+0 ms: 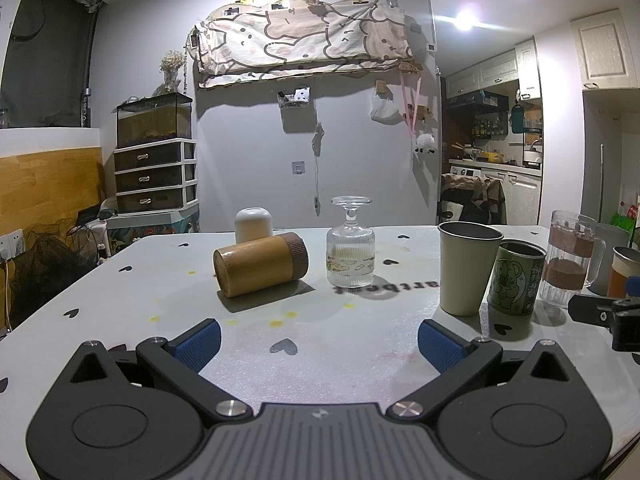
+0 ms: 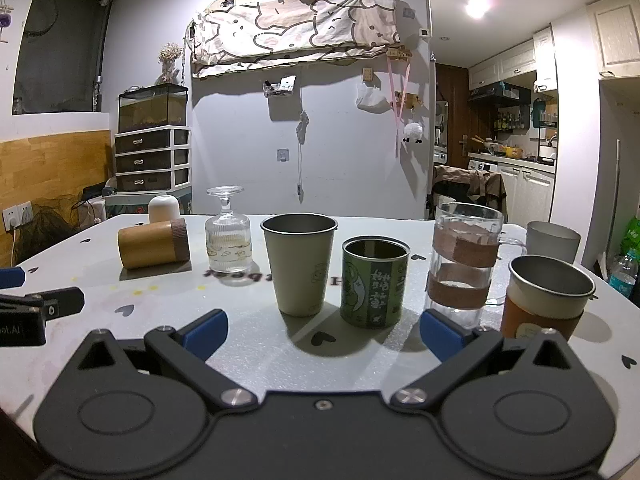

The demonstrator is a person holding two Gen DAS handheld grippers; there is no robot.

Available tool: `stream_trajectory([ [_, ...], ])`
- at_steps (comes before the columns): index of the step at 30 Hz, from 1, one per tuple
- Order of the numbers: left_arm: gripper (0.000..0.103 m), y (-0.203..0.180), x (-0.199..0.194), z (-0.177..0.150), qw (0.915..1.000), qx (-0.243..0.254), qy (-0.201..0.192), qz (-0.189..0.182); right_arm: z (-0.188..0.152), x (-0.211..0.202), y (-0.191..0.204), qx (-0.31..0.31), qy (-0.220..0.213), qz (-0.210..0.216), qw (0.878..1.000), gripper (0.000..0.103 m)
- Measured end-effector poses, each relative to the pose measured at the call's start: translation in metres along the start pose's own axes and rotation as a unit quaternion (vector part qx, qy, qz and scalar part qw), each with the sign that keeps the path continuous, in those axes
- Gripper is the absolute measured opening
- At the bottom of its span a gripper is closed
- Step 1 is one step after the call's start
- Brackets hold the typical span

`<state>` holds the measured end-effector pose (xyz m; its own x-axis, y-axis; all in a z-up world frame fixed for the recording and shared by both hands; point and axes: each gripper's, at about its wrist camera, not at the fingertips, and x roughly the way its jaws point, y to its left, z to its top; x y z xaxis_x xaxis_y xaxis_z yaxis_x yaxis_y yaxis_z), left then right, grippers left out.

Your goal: Flip cup upright

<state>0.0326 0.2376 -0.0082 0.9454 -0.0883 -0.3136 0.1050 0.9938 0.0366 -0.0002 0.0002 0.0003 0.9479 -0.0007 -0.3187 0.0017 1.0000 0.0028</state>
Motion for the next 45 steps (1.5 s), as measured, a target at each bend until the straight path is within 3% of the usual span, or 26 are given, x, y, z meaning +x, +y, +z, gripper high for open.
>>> stream_trajectory([
  [39, 0.103, 0.000, 0.000, 0.001, 1.0000, 0.001, 0.000, 0.000, -0.001, -0.001, -0.003, -0.001, 0.000, -0.001, 1.000, 0.103],
  [42, 0.103, 0.001, -0.001, 0.007, 0.9998, 0.005, -0.012, -0.012, -0.001, -0.002, -0.003, -0.001, -0.001, 0.000, 1.000, 0.103],
  [45, 0.103, 0.004, -0.001, 0.023, 0.9981, -0.011, -0.033, -0.051, -0.004, 0.003, -0.017, -0.003, -0.002, 0.002, 1.000, 0.103],
])
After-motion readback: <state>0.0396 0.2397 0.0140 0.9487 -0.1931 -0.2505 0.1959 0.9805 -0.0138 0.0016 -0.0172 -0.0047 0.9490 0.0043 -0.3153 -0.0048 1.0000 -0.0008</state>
